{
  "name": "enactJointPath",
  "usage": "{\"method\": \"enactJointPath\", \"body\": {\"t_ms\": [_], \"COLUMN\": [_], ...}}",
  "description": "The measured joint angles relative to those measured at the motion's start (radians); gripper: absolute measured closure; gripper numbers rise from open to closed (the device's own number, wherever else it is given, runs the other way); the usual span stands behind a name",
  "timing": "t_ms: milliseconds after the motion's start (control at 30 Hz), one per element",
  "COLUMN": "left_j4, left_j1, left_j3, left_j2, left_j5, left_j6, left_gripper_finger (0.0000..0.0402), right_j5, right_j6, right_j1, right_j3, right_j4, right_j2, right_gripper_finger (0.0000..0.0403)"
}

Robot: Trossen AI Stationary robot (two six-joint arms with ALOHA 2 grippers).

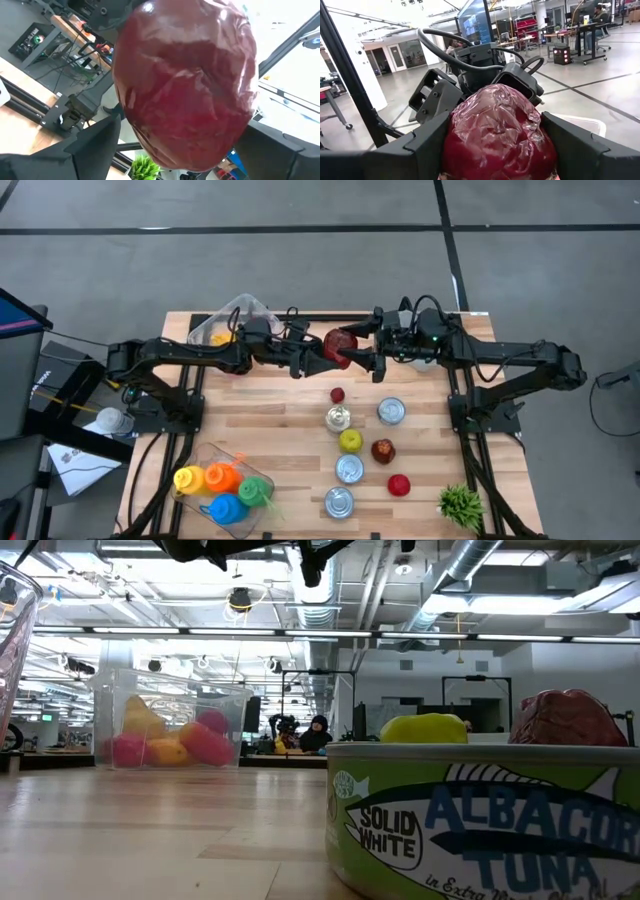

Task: Pick & Place Food Item
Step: Put the red apple into the white bin

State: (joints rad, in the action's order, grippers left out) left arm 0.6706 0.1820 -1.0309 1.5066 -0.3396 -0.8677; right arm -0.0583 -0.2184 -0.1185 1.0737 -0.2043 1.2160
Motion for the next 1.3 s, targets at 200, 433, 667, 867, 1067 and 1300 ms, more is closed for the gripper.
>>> {"method": "enactJointPath", "body": {"t_ms": [200, 433, 667, 867, 1067, 1300], "left_j4": [-0.001, -0.001, 0.002, 0.001, 0.001, -0.001], "left_j1": [-0.006, -0.009, -0.014, -0.014, -0.015, -0.015], "left_j3": [0.0, 0.0, 0.0, 0.0, 0.0, 0.0], "left_j2": [0.0, 0.0, 0.0, 0.0, 0.0, 0.0], "left_j5": [0.01, 0.025, 0.025, 0.02, 0.019, 0.019], "left_j6": [0.0, 0.0, 0.0, -0.001, -0.002, -0.004], "left_gripper_finger": [0.0051, 0.0051, 0.0051, 0.0067, 0.0101, 0.0116], "right_j5": [0.0, -0.002, -0.004, -0.027, -0.027, -0.028], "right_j6": [-0.008, -0.02, -0.019, -0.018, -0.025, -0.028], "right_j1": [0.0, 0.014, 0.012, 0.005, 0.005, 0.005], "right_j3": [0.0, 0.0, 0.0, 0.0, 0.0, 0.0], "right_j4": [0.007, -0.029, -0.069, -0.062, -0.061, -0.058], "right_j2": [0.0, 0.053, 0.065, 0.059, 0.059, 0.058], "right_gripper_finger": [0.0117, 0.0117, 0.0117, 0.0117, 0.0117, 0.0115]}}
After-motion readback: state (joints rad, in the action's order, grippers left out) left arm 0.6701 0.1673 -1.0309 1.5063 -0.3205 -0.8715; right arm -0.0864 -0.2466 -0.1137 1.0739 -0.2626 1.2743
